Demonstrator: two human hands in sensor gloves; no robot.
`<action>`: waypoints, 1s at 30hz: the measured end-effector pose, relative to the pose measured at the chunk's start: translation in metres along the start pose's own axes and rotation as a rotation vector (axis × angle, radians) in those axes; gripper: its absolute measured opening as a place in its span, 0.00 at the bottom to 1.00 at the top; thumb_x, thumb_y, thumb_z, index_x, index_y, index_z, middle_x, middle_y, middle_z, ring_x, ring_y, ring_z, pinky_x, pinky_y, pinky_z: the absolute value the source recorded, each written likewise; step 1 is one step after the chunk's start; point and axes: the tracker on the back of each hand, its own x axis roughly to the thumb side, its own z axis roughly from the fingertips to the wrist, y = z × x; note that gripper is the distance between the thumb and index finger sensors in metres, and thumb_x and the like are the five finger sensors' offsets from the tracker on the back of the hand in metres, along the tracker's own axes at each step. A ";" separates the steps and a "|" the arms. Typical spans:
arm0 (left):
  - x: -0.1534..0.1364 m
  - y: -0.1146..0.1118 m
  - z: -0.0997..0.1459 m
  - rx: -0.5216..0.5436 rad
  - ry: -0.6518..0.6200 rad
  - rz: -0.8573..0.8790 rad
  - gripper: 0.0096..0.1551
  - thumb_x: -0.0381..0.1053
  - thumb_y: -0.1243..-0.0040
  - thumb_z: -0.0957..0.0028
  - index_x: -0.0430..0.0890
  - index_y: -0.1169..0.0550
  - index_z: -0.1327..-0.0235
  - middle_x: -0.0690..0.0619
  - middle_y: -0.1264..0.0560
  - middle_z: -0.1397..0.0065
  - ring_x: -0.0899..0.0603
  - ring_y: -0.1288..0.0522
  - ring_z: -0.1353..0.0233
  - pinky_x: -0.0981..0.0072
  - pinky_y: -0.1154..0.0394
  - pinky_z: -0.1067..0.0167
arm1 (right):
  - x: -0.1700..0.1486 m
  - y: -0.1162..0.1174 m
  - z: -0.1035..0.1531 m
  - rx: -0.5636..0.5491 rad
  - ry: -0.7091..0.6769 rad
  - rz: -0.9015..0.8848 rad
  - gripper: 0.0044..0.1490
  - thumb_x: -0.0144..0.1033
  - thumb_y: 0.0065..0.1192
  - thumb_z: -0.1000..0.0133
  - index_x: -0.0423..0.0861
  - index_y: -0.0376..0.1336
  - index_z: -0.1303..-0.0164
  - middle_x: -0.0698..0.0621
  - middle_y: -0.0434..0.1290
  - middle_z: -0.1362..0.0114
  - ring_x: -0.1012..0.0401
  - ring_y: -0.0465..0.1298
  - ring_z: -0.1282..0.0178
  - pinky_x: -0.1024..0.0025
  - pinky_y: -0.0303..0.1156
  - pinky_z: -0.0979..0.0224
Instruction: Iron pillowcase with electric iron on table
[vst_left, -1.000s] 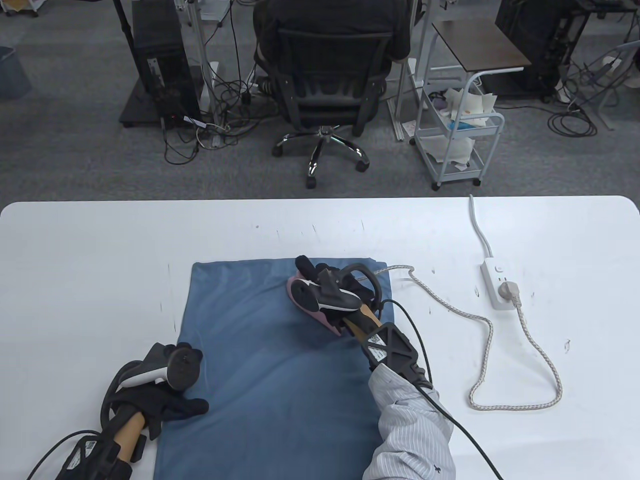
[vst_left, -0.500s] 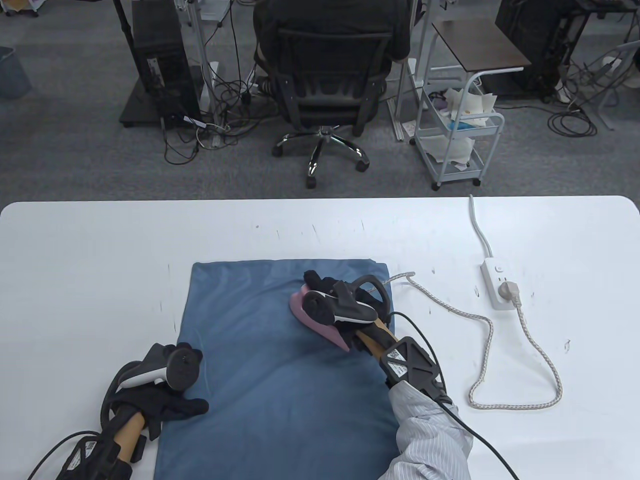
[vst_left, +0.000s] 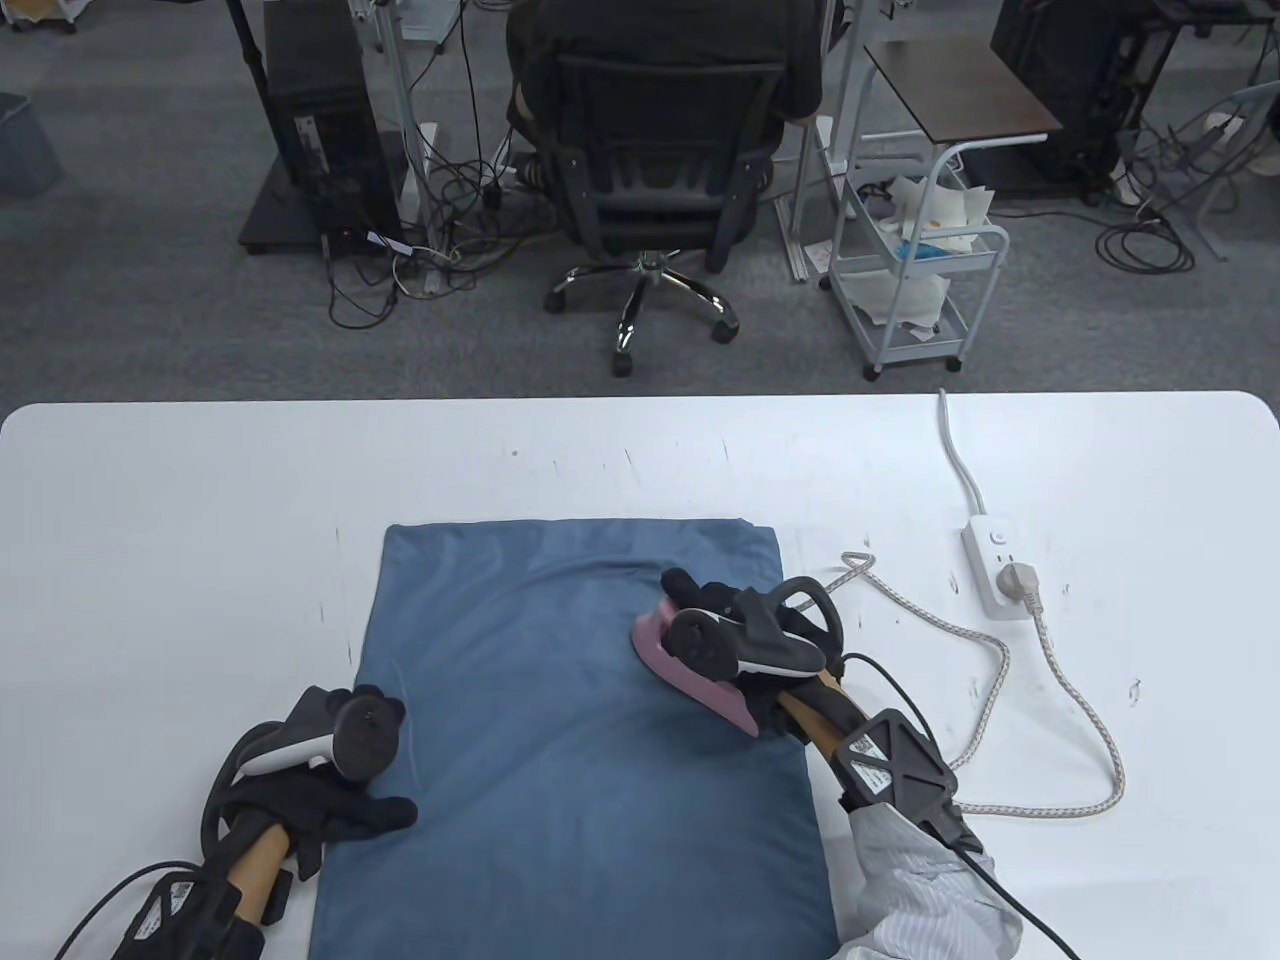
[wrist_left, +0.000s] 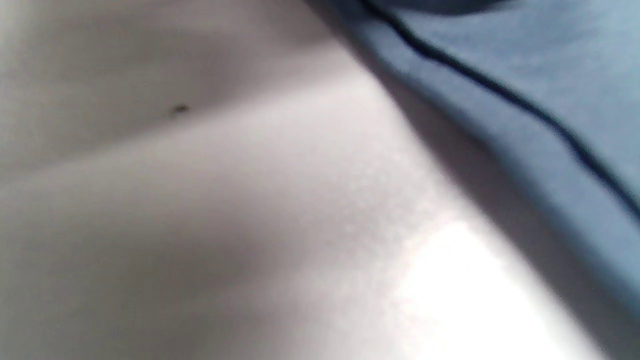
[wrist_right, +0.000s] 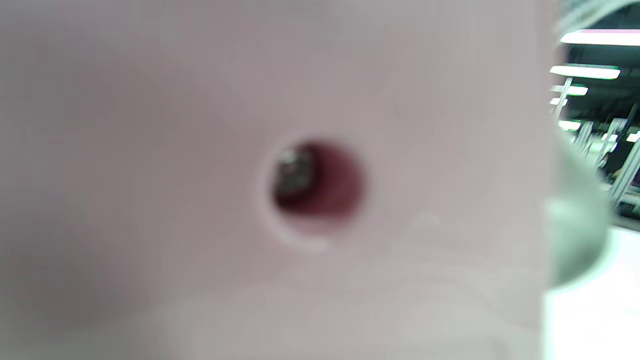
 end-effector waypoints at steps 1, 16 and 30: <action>0.000 0.000 0.000 0.001 0.001 0.000 0.67 0.72 0.58 0.53 0.40 0.75 0.25 0.34 0.79 0.22 0.24 0.75 0.24 0.32 0.69 0.30 | -0.005 0.001 0.003 -0.005 0.018 0.031 0.44 0.53 0.48 0.42 0.39 0.53 0.20 0.50 0.79 0.47 0.65 0.80 0.65 0.72 0.80 0.59; 0.000 0.000 0.000 -0.001 -0.001 -0.004 0.67 0.72 0.58 0.53 0.39 0.74 0.25 0.33 0.79 0.23 0.24 0.75 0.24 0.32 0.69 0.30 | -0.030 0.001 0.022 0.028 0.099 -0.021 0.44 0.53 0.48 0.42 0.39 0.54 0.21 0.50 0.79 0.47 0.65 0.80 0.65 0.72 0.80 0.59; -0.007 0.009 0.009 0.132 0.020 0.037 0.66 0.70 0.56 0.49 0.34 0.71 0.23 0.28 0.75 0.22 0.21 0.71 0.24 0.32 0.67 0.30 | 0.022 -0.075 -0.050 -0.032 -0.003 0.002 0.47 0.53 0.52 0.43 0.35 0.56 0.22 0.48 0.79 0.47 0.63 0.80 0.65 0.71 0.80 0.58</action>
